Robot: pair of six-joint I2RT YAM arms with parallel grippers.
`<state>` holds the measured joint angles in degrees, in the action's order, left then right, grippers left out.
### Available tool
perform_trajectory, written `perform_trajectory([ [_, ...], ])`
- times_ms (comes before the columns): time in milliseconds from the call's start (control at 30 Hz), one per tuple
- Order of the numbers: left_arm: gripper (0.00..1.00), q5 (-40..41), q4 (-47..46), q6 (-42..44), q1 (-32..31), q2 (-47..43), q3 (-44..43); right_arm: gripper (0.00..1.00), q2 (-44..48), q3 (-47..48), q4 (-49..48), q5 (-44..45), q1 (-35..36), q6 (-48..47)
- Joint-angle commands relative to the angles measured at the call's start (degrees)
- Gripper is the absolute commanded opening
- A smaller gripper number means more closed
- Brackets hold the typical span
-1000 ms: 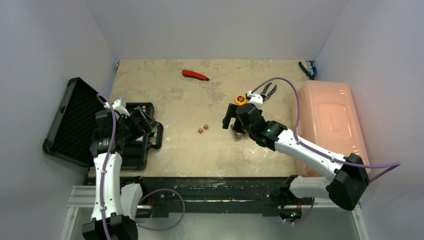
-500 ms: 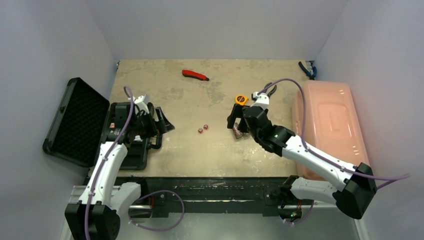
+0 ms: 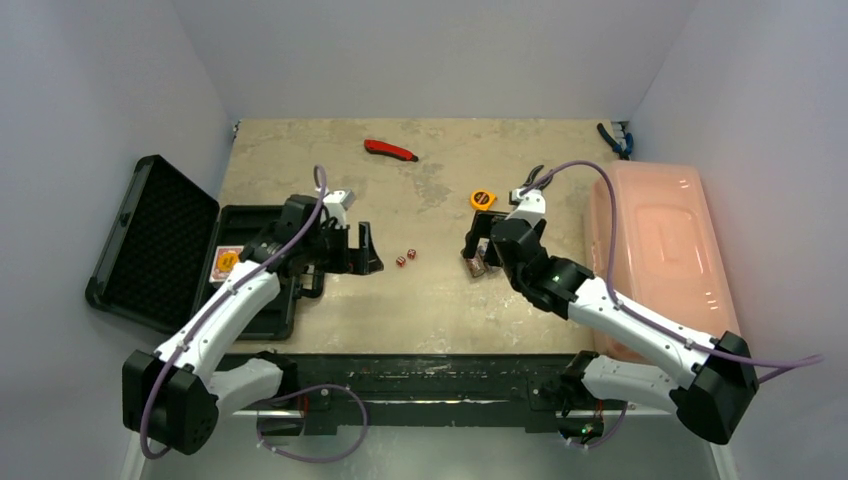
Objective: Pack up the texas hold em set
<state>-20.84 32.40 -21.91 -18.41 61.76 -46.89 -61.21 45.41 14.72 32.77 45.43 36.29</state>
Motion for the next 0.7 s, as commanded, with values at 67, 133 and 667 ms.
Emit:
perform_trajectory([
  [67, 0.93, 6.26, -1.99, 3.53, -7.72, 4.91, -6.06, 0.99, -0.65, 1.24, 0.83, 4.74, 0.1, -0.17],
  [133, 0.92, 7.79, -2.04, 3.78, -9.38, 6.81, -6.61, 0.99, -0.01, 1.64, 1.57, 5.57, 0.1, -0.17],
  [667, 0.86, 14.31, -6.48, 0.67, -22.02, 18.99, -8.78, 0.99, 10.72, -2.24, 3.68, 10.55, 0.11, 3.67],
])
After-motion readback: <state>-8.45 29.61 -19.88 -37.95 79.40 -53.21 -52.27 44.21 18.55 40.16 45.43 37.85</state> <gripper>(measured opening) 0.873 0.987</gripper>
